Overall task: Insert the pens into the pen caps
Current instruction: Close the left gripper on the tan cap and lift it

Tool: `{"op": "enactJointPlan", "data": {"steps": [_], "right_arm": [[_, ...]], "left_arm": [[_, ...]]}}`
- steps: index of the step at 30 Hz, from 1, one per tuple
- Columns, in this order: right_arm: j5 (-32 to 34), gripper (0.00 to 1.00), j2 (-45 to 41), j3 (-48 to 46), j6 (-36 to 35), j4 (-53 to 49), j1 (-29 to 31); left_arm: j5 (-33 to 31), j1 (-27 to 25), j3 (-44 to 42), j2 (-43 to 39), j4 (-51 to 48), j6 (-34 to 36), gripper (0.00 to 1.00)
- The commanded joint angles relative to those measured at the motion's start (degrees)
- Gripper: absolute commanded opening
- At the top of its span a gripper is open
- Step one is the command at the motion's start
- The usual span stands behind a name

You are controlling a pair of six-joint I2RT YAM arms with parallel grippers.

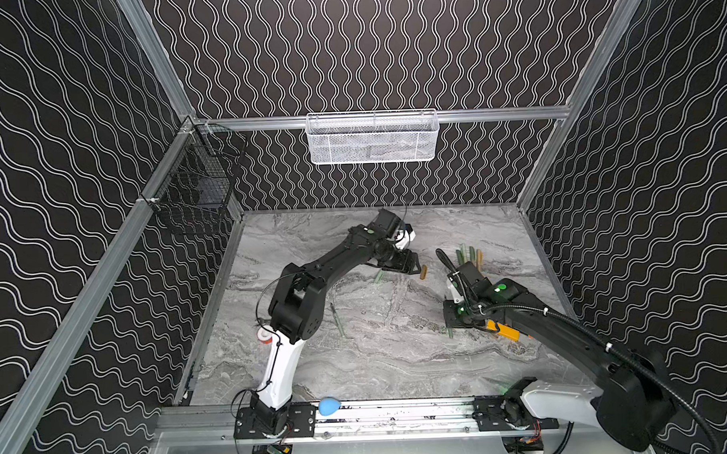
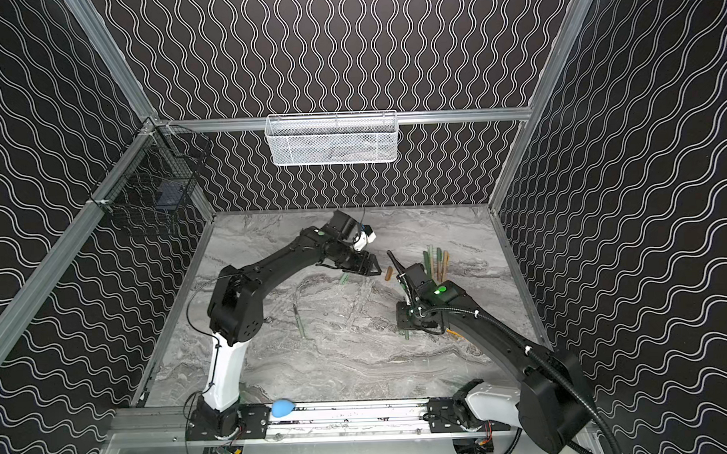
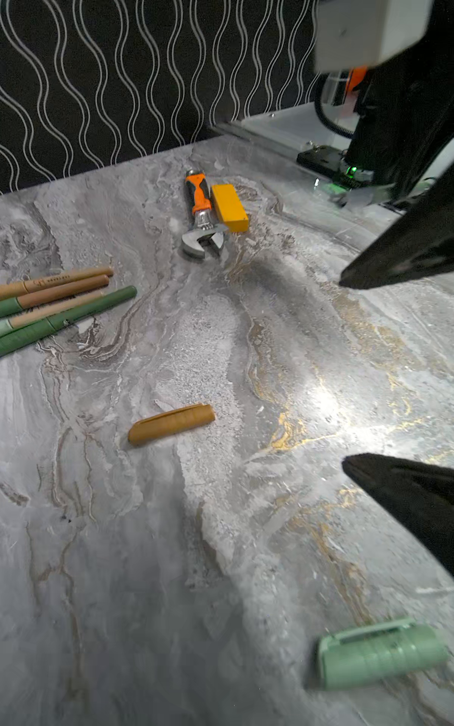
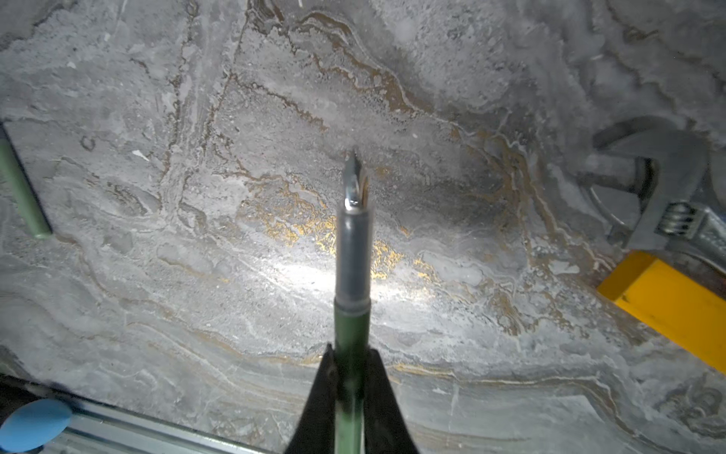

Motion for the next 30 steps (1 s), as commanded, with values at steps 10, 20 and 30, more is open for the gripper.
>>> {"op": "enactJointPlan", "data": {"steps": [10,20,30], "right_arm": [[-4.36,0.05,-2.52,-2.32,2.97,-0.77,-0.21],[-5.73,0.05,-2.41,-0.37,1.35,-2.09,-0.16],[-5.03,0.05,-2.56,1.46,0.41,-3.73,-0.23]], "left_arm": [[-12.12,-2.1,14.51,12.11,-3.46,-4.08,0.61],[-13.73,-4.15,20.2,17.75,-3.67,-4.74,0.61],[-17.64,-5.9,26.37,23.2,-5.43,-4.74,0.56]]}}
